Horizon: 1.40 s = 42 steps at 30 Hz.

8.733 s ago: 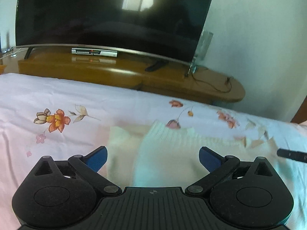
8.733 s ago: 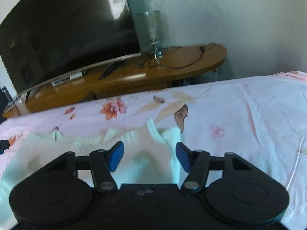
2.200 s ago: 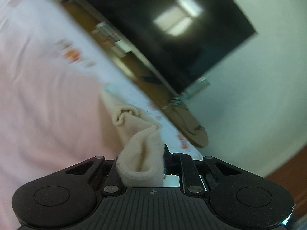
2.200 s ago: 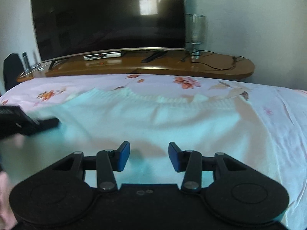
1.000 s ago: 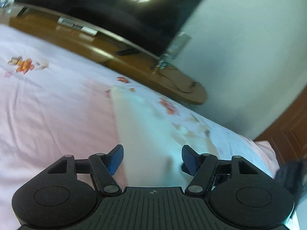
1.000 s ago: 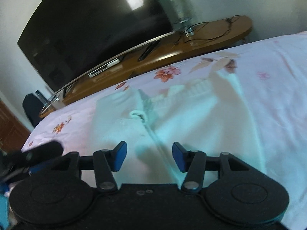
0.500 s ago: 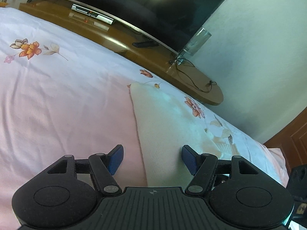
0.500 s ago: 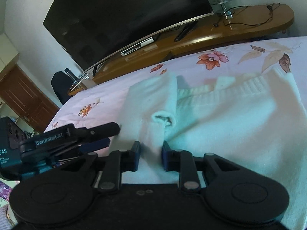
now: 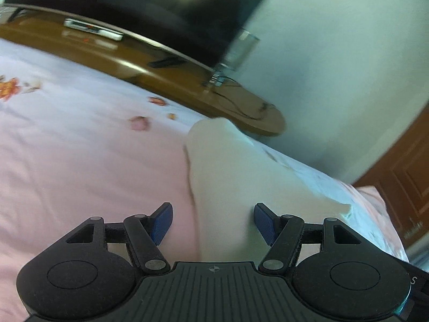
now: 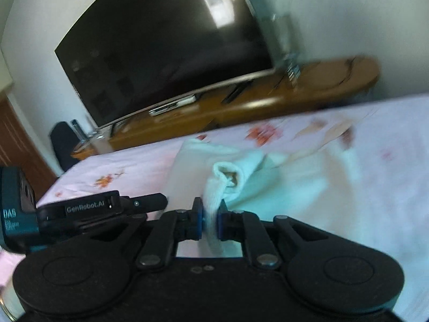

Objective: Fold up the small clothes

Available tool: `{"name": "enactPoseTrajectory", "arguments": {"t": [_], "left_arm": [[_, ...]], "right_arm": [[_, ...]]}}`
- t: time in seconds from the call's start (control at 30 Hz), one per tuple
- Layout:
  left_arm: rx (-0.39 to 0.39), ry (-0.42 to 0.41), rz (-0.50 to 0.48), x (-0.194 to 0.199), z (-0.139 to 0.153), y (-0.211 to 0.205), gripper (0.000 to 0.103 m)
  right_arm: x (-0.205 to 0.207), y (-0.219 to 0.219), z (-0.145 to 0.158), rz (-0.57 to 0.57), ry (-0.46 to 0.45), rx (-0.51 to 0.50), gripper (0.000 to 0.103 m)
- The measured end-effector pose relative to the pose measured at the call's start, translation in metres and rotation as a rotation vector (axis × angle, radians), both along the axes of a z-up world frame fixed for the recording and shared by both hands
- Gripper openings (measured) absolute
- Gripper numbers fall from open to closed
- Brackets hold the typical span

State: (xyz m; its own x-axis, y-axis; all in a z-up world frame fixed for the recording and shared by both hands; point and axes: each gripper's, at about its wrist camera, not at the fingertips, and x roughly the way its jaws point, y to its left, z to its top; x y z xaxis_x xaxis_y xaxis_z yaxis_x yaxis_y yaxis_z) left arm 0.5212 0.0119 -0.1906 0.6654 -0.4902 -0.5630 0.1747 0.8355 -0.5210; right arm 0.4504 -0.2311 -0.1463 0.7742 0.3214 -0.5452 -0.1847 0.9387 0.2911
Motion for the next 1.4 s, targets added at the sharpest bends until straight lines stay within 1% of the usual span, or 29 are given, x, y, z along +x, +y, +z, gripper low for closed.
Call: {"name": "enactPoseTrajectory", "arguments": {"t": [0.07, 0.13, 0.2, 0.27, 0.3, 0.37, 0.4, 0.43, 0.47, 0.5, 0.57, 0.63, 0.67, 0.7, 0.73, 0.77, 0.8, 0.83, 0.9, 0.97, 1.0, 1.03, 1.1, 1.17, 1.27, 1.33, 1.4], "left_arm": [[0.002, 0.003, -0.037, -0.004, 0.001, -0.01, 0.066], [0.006, 0.02, -0.067, -0.008, -0.002, -0.02, 0.066], [0.024, 0.034, -0.089, -0.015, -0.007, -0.028, 0.066], [0.048, 0.062, -0.113, -0.02, -0.015, -0.034, 0.066], [0.055, 0.076, -0.126, -0.022, -0.018, -0.037, 0.066], [0.072, 0.088, -0.143, -0.025, -0.023, -0.039, 0.066], [0.078, 0.084, -0.147, -0.027, -0.023, -0.04, 0.066], [0.083, 0.081, -0.148, -0.027, -0.022, -0.04, 0.066], [0.086, 0.083, -0.148, -0.028, -0.022, -0.041, 0.066], [0.088, 0.088, -0.15, -0.027, -0.021, -0.041, 0.066], [0.099, 0.091, -0.158, -0.03, -0.021, -0.044, 0.066], [0.107, 0.089, -0.174, -0.035, -0.021, -0.046, 0.066], [0.112, 0.085, -0.18, -0.037, -0.022, -0.046, 0.066], [0.117, 0.081, -0.185, -0.04, -0.021, -0.047, 0.066], [0.118, 0.081, -0.19, -0.04, -0.021, -0.047, 0.066], [0.117, 0.082, -0.194, -0.039, -0.021, -0.046, 0.066], [0.117, 0.083, -0.198, -0.039, -0.021, -0.046, 0.066], [0.119, 0.082, -0.199, -0.039, -0.021, -0.046, 0.066], [0.12, 0.086, -0.202, -0.039, -0.02, -0.045, 0.066], [0.103, 0.089, -0.192, -0.035, -0.015, -0.043, 0.066], [0.096, 0.081, -0.184, -0.034, -0.012, -0.042, 0.066], [0.095, 0.068, -0.179, -0.031, -0.008, -0.041, 0.066], [0.094, 0.043, -0.165, -0.023, 0.001, -0.039, 0.066], [0.087, 0.032, -0.15, -0.013, 0.007, -0.039, 0.066], [0.079, 0.02, -0.115, 0.001, 0.012, -0.04, 0.066], [0.067, 0.041, -0.101, 0.01, 0.008, -0.04, 0.066], [0.061, 0.058, -0.09, 0.014, 0.001, -0.041, 0.066]], "right_arm": [[-0.013, -0.013, 0.003, -0.035, -0.003, -0.024, 0.01], [-0.021, -0.029, -0.002, -0.089, 0.02, -0.048, 0.01], [-0.025, -0.044, -0.016, -0.154, 0.063, -0.047, 0.01], [-0.023, -0.054, -0.036, -0.17, 0.143, -0.013, 0.011], [-0.023, -0.058, -0.044, -0.178, 0.172, 0.019, 0.014], [-0.027, -0.063, -0.047, -0.176, 0.193, 0.069, 0.021], [-0.031, -0.065, -0.045, -0.173, 0.192, 0.081, 0.029], [-0.035, -0.066, -0.044, -0.171, 0.192, 0.083, 0.032], [-0.04, -0.068, -0.043, -0.171, 0.199, 0.084, 0.039], [-0.042, -0.07, -0.044, -0.171, 0.21, 0.087, 0.042], [-0.048, -0.072, -0.048, -0.163, 0.243, 0.098, 0.043], [-0.057, -0.071, -0.05, -0.146, 0.259, 0.098, 0.042], [-0.061, -0.069, -0.049, -0.142, 0.258, 0.082, 0.036], [-0.063, -0.068, -0.049, -0.139, 0.262, 0.07, 0.027], [-0.066, -0.069, -0.05, -0.134, 0.273, 0.085, 0.023], [-0.069, -0.07, -0.049, -0.134, 0.276, 0.105, 0.015], [-0.073, -0.072, -0.048, -0.137, 0.271, 0.123, 0.009], [-0.076, -0.075, -0.047, -0.141, 0.265, 0.119, 0.009], [-0.076, -0.076, -0.054, -0.142, 0.294, 0.08, 0.008], [-0.071, -0.075, -0.05, -0.128, 0.297, 0.086, 0.009], [-0.069, -0.076, -0.045, -0.126, 0.285, 0.096, 0.018], [-0.066, -0.078, -0.039, -0.132, 0.259, 0.115, 0.023], [-0.055, -0.085, -0.031, -0.133, 0.213, 0.167, 0.048], [-0.038, -0.09, -0.026, -0.15, 0.183, 0.199, 0.059], [-0.006, -0.095, -0.025, -0.17, 0.156, 0.211, 0.058], [0.015, -0.099, -0.028, -0.187, 0.148, 0.22, 0.057], [0.031, -0.1, -0.032, -0.193, 0.144, 0.201, 0.057]]}}
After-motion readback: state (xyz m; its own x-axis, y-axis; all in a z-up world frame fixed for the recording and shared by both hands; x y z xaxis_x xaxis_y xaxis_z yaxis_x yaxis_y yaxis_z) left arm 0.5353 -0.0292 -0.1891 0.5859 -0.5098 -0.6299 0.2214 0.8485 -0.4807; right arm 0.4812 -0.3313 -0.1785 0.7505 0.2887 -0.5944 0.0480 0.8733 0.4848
